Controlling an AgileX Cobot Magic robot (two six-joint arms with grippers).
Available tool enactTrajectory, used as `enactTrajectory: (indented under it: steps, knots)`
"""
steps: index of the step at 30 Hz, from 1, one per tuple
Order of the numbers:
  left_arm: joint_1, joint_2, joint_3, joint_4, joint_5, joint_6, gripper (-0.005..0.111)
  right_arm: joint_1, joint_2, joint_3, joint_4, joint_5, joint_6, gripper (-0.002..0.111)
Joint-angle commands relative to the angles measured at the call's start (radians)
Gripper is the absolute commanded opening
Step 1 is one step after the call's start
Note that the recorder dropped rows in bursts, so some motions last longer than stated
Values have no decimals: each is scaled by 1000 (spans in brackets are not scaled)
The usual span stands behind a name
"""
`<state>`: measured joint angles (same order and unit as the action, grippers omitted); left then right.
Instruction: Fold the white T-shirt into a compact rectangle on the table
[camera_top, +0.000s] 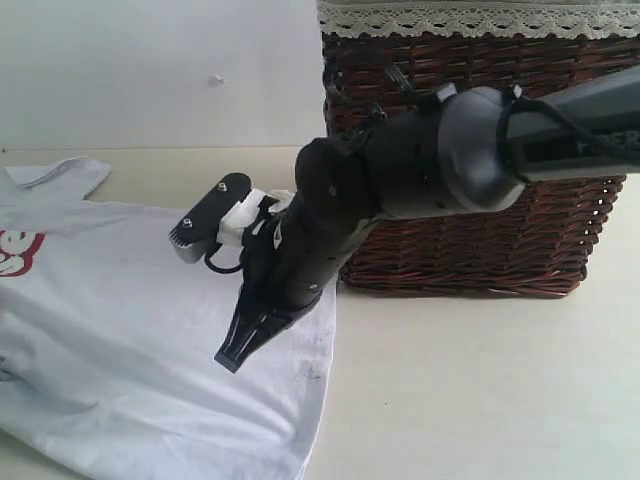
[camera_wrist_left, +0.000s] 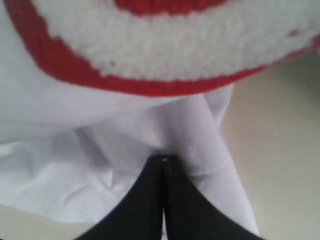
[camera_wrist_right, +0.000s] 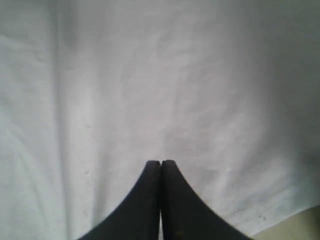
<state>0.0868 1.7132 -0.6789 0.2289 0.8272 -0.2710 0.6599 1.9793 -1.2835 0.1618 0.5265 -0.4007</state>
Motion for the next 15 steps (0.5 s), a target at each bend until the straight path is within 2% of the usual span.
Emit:
enactTrajectory:
  steps: [1,6,9,11,15]
  knots:
    - [1,61,2,1,8,-38,0,-5,61,-5,2,-19,-9,0]
    - [1,103,-9,12,41,-43,0,-5,130,-10,-9,-16,-9,0]
    - [9,115,-14,94,105,-52,0,-17,161,-31,-20,23,-9,0]
    - [42,127,-26,145,165,-84,0,-29,168,-35,-32,33,-5,0]
    - [123,145,-58,159,177,-124,0,-59,169,-35,-31,31,5,0]
